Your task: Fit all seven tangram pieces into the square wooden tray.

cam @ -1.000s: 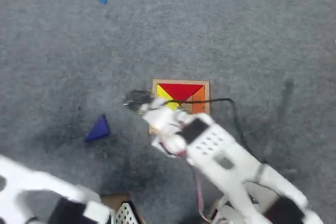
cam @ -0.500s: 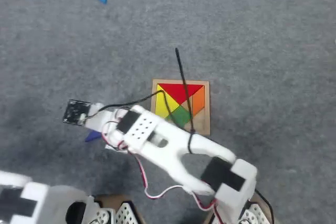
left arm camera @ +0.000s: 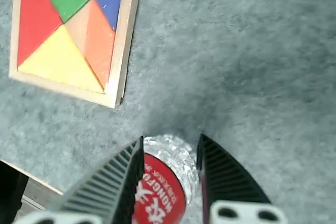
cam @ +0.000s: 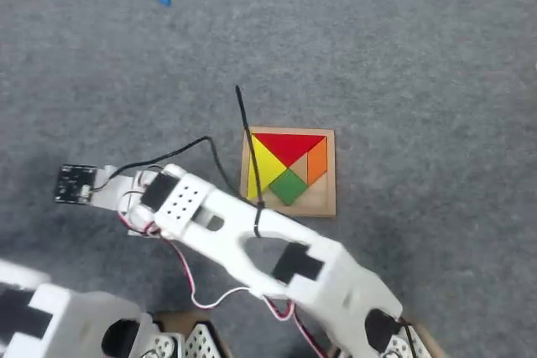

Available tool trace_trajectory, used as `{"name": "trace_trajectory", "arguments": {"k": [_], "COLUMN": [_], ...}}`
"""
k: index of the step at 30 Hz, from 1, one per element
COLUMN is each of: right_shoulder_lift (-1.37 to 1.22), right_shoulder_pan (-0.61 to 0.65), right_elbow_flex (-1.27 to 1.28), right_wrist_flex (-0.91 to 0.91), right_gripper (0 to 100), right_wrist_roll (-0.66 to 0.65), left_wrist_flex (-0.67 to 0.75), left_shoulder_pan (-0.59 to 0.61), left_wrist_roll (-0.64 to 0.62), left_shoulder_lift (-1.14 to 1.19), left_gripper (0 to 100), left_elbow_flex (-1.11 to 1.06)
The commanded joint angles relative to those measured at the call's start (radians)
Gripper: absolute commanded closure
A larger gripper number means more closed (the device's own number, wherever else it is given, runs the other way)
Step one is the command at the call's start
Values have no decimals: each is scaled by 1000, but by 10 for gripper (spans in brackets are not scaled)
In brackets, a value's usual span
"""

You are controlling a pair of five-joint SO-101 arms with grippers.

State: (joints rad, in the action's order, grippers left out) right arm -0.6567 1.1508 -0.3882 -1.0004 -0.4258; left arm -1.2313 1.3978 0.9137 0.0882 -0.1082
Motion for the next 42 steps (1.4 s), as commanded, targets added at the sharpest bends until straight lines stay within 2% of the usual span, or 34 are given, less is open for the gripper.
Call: {"name": "trace_trajectory", "arguments": {"k": [1, 7, 11, 17, 22, 27, 33, 38, 42], "right_shoulder_lift": [-48, -205, -289, -374, -421, -414, -423, -418, -392], "right_shoulder_pan": [8, 5, -22, -140, -236, -257, -246, -246, -272], "right_elbow_flex": [-150, -316, -423, -595, -698, -850, -1085, -1165, -1191], "right_wrist_flex": [-59, -108, -245, -499, -627, -705, -794, -797, -803], "right_gripper": [801, 801, 804, 805, 805, 805, 805, 805, 805], "right_wrist_roll": [2, 9, 9, 11, 75, 126, 180, 212, 239], "left_wrist_flex": [-74, -157, -163, -178, -249, -339, -396, -400, -324], "left_shoulder_pan": [-12, -43, -48, -72, -126, -238, -433, -661, -758], "left_wrist_roll": [9, 9, 9, 9, 9, -14, -133, -203, -265], "left_shoulder_lift": [-11, -11, -11, -11, -11, -81, -382, -669, -813], "left_gripper": [833, 833, 833, 833, 834, 834, 834, 834, 833], "left_elbow_flex": [93, 131, 133, 133, 133, 125, 74, -168, -414]}}
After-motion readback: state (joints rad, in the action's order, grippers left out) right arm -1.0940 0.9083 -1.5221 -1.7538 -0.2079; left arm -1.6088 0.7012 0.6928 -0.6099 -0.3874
